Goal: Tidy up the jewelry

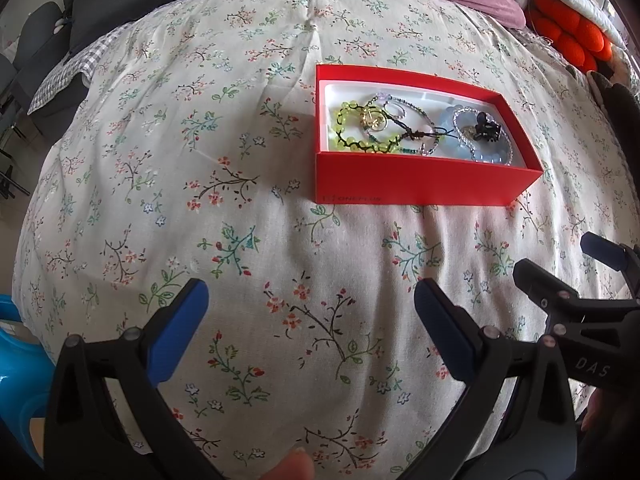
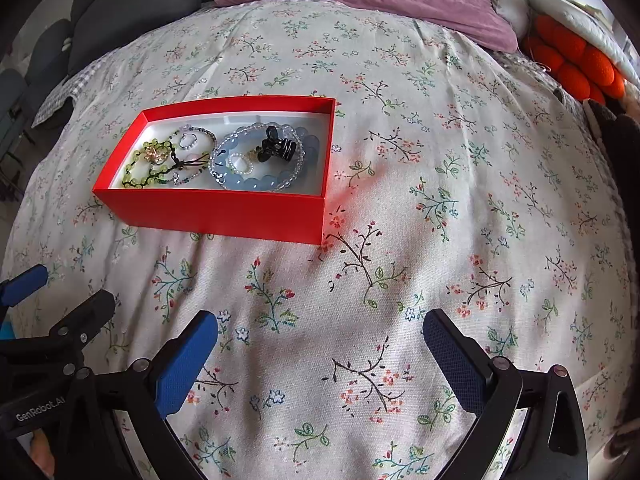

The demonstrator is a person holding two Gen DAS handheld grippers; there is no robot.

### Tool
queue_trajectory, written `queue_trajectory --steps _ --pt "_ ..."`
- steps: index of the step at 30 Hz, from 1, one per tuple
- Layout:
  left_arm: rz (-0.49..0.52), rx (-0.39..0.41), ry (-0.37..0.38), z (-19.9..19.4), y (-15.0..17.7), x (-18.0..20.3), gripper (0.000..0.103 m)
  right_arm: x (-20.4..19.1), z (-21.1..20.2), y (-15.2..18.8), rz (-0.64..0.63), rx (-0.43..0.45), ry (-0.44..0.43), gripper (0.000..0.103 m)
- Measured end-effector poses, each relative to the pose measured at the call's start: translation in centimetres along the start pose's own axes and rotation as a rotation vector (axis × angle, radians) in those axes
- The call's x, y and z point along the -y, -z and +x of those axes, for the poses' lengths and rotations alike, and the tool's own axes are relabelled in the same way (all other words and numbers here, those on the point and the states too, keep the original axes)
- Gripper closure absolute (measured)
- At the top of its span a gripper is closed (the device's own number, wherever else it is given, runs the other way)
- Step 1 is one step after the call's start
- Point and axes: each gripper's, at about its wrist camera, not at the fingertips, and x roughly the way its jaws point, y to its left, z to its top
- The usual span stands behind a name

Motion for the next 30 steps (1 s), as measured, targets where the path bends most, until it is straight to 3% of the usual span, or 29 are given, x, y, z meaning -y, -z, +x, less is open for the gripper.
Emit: queue_trajectory --steps 30 --pt "-0.010 -0.007 -0.014 0.42 -0.13 -0.95 0.001 0.41 -0.39 -0.23 0.004 0.022 0.030 0.000"
